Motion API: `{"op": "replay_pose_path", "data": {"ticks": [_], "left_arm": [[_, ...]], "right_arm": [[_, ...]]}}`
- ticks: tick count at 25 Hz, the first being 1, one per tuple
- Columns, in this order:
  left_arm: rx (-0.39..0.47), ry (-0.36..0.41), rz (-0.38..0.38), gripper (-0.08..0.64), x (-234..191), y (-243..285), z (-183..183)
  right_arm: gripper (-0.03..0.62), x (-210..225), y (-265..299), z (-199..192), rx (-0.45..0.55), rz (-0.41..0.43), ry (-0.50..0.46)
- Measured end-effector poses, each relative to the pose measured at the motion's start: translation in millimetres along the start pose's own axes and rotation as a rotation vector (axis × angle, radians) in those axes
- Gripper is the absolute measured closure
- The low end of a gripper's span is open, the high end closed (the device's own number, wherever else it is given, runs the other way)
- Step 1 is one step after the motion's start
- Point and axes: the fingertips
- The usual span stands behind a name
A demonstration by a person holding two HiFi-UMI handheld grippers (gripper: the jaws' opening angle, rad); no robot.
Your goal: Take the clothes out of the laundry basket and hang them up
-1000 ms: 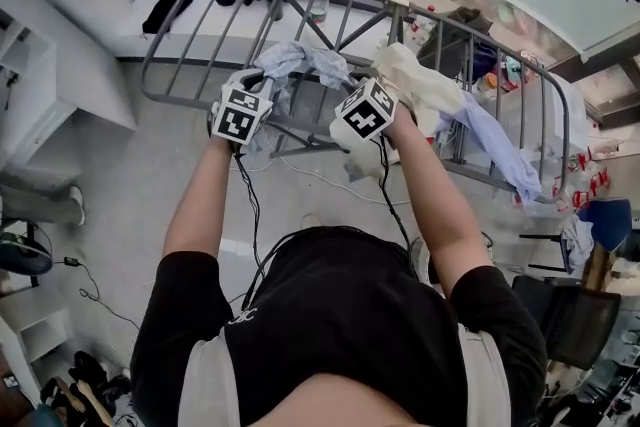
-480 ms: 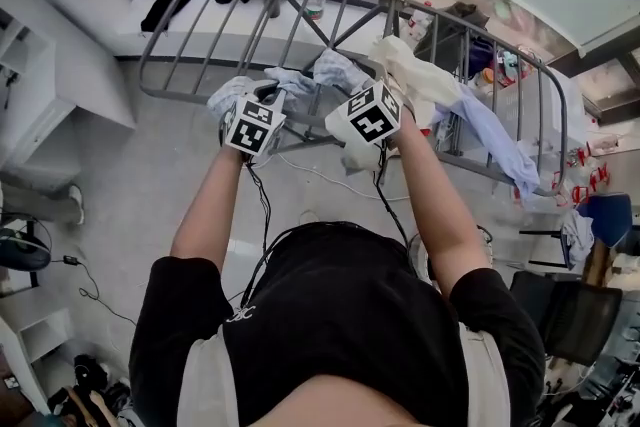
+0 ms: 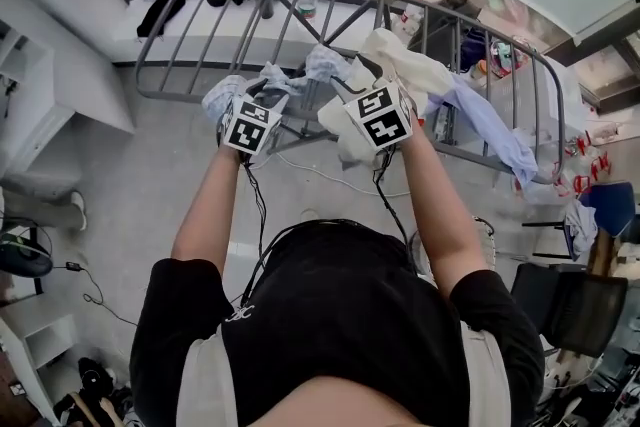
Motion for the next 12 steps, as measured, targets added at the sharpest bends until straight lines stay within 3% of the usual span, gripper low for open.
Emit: {"op": "replay_pose_path", "data": {"ticks": [6, 12], "left_arm": [[0.078, -0.047, 0.034, 0.327, 9.7, -27.5, 18.2], [0.258, -0.154, 0.084, 0.365, 13.4, -66.7, 61.8]], "right_arm": [[0.315, 2.0, -24.0, 15.4, 0.094, -0.012, 0.078], [0.342, 7.5, -60.7, 34.9, 0.245, -0.046, 0.172]]}}
Point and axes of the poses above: the fingertips, and each gripper's own axes: y forward along the fingers, x to its right, z out of its top, and after that the axes turned 2 degrees about -y, right-handed
